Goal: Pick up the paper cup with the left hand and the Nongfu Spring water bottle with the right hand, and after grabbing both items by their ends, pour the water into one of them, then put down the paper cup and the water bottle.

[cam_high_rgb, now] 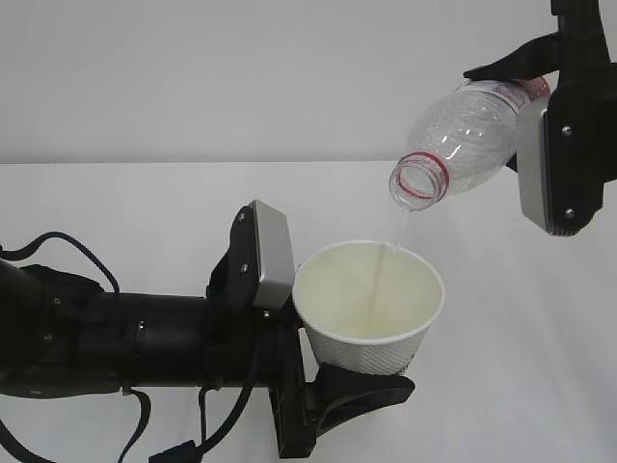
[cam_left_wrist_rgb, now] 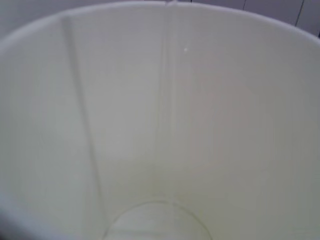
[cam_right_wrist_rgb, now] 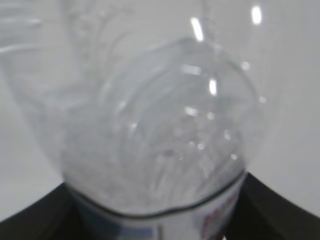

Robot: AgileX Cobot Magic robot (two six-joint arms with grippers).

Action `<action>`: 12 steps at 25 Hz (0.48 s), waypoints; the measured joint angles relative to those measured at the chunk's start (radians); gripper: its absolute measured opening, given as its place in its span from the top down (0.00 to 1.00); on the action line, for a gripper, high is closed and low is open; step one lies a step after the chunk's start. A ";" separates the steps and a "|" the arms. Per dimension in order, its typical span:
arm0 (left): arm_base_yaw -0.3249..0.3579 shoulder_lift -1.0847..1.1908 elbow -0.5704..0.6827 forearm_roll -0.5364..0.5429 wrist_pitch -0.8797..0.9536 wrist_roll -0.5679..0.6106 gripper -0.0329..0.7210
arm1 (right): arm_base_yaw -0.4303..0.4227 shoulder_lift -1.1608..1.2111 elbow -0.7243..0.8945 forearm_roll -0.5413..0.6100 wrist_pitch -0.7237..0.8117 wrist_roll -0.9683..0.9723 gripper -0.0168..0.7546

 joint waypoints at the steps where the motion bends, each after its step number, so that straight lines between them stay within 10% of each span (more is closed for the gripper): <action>1: 0.000 0.000 0.000 0.000 0.000 0.000 0.19 | 0.000 0.000 0.000 0.000 0.000 -0.001 0.35; 12: 0.000 0.000 0.000 0.000 0.001 0.000 0.19 | 0.000 0.000 0.000 0.000 0.000 -0.008 0.35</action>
